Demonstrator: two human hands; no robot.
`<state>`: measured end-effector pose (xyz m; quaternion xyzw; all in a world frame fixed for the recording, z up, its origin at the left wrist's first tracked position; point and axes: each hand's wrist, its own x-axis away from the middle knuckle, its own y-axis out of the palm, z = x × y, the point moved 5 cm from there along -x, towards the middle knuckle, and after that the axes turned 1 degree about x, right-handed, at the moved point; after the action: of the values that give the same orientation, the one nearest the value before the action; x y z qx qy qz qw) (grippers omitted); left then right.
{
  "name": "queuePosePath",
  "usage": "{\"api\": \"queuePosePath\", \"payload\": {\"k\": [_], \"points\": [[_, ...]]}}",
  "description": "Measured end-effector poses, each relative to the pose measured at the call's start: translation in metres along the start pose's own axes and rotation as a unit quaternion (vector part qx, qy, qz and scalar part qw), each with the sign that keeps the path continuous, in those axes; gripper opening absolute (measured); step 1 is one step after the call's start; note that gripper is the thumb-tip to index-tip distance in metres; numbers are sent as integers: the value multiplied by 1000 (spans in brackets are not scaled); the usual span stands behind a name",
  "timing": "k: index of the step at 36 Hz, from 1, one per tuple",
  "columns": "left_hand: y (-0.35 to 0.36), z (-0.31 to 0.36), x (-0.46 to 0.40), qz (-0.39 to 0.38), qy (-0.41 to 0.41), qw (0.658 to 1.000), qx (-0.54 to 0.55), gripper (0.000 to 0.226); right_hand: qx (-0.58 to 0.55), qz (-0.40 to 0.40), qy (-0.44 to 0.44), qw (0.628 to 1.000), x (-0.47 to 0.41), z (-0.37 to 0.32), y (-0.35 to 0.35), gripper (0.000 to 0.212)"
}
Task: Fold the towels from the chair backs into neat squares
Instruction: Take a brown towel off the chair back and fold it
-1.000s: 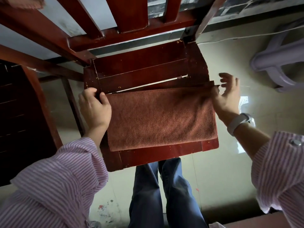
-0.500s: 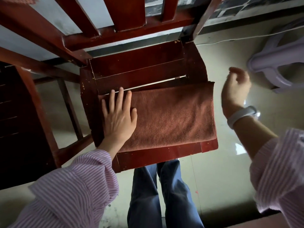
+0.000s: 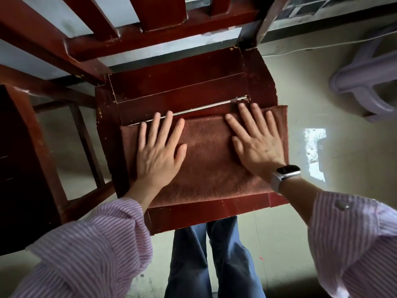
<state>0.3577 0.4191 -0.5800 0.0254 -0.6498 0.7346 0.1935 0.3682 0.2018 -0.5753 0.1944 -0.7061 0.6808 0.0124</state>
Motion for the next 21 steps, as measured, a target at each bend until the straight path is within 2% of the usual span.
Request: {"api": "queuePosePath", "payload": {"k": [2,6,10,12,17,21], "points": [[1,-17,7,0,-23,1000,-9,58,-4,9,29,1000,7,20,0,52],[-1,-44,20,-14,-89,996,-2,61,-40,-40,128,990,17,52,-2,56],[-9,-38,21,-3,-135,991,15,61,-78,-10,228,970,22,55,-18,60],[-13,-22,21,9,-137,990,28,60,-85,20,203,975,20,34,-25,60],[0,30,26,12,-60,998,29,58,-78,26,32,996,17,-52,-7,58],[16,26,37,15,-67,998,10,57,-58,28,6,998,23,-67,14,55]]}}
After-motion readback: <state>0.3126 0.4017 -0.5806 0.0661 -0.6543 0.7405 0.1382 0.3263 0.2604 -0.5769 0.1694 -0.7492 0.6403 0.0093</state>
